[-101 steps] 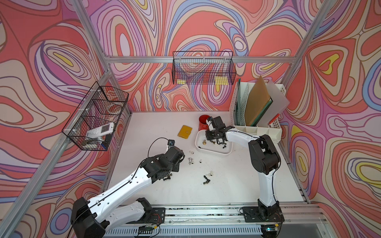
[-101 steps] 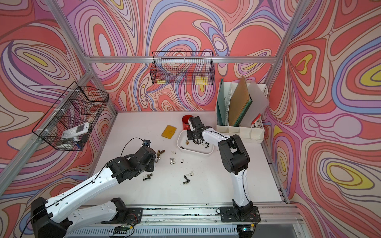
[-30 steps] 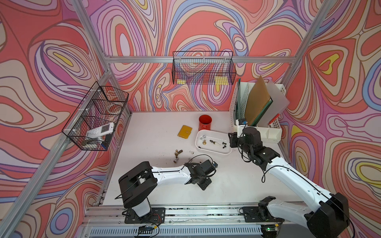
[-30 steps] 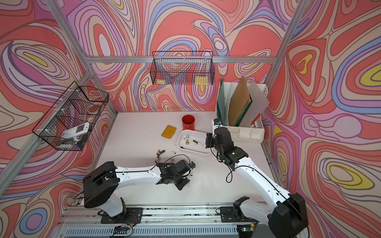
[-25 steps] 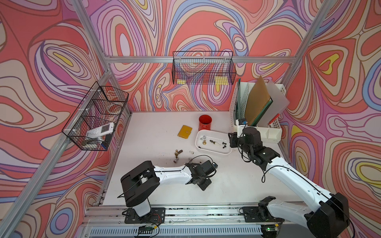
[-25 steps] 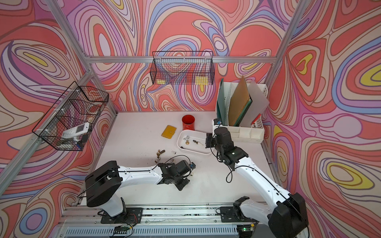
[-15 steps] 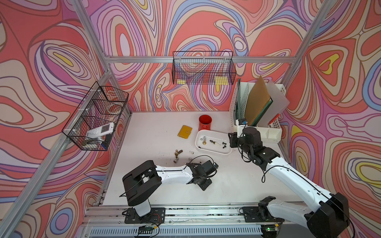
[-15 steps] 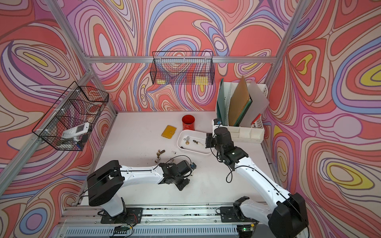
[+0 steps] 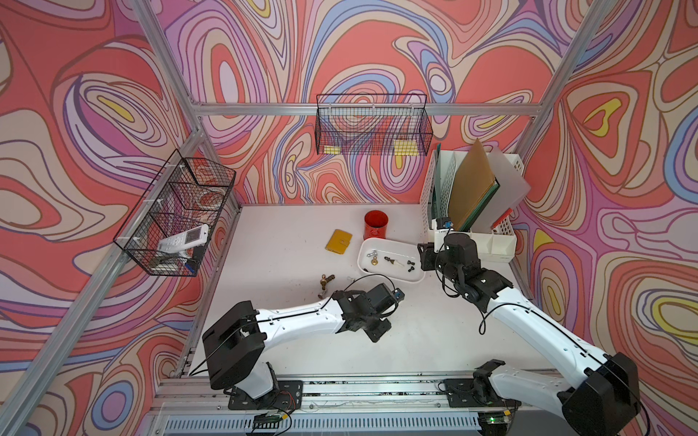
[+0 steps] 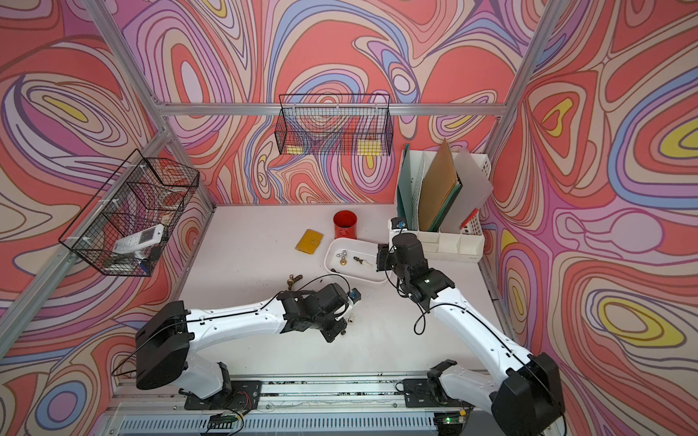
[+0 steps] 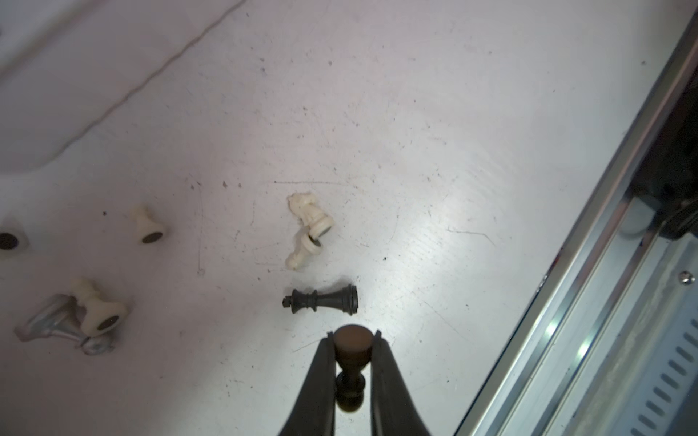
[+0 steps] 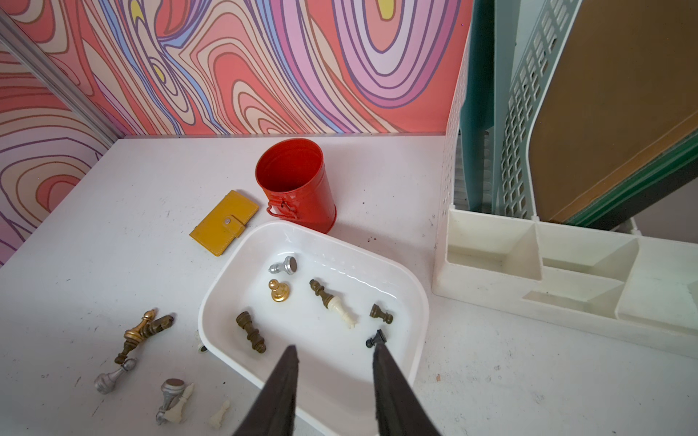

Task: Put the chess pieces into the storage box
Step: Pick up the chess piece at the center of the board, then place the chess piece in the storage box.

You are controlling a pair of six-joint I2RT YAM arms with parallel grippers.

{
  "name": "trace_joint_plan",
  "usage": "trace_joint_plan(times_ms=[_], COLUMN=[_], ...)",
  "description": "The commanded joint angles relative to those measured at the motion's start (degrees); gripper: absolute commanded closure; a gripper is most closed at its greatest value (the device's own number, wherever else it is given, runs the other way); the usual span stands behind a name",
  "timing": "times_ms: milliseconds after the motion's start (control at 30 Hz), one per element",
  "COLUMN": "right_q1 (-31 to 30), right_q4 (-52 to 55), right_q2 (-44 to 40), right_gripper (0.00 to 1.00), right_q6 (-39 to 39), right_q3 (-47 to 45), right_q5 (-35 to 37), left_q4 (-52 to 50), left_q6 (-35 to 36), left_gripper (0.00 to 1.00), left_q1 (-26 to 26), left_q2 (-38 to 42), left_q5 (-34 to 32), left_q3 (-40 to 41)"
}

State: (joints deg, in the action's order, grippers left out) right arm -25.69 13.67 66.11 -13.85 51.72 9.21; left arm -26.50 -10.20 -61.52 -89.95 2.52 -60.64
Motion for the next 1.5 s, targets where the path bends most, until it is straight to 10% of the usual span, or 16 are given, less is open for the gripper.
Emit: trace_joint_plan(times_ms=[0,633,1467], right_q1=[0.03,0.03,0.03], right_q4=[-0.75,-2.26,4.95], right_q2=[-0.16,-17.02,-23.73], right_gripper=[0.65,0.65,0.65], right_q6=[-0.05,0.94,-0.3], right_q3=[-0.13,-6.64,-2.94], right_q5=[0.31,7.68,5.33], left_q4=[-4.66,-18.97,-13.67], left_q6=[2.3,5.25,4.83], left_gripper=[0.89,0.87,0.67], left_q1=[0.96,13.21,14.58], left_q2=[-2.65,-44.91,-46.47], left_q5=[-2.01,-10.86,-4.61], left_q3=[-6.48,-66.8,-71.44])
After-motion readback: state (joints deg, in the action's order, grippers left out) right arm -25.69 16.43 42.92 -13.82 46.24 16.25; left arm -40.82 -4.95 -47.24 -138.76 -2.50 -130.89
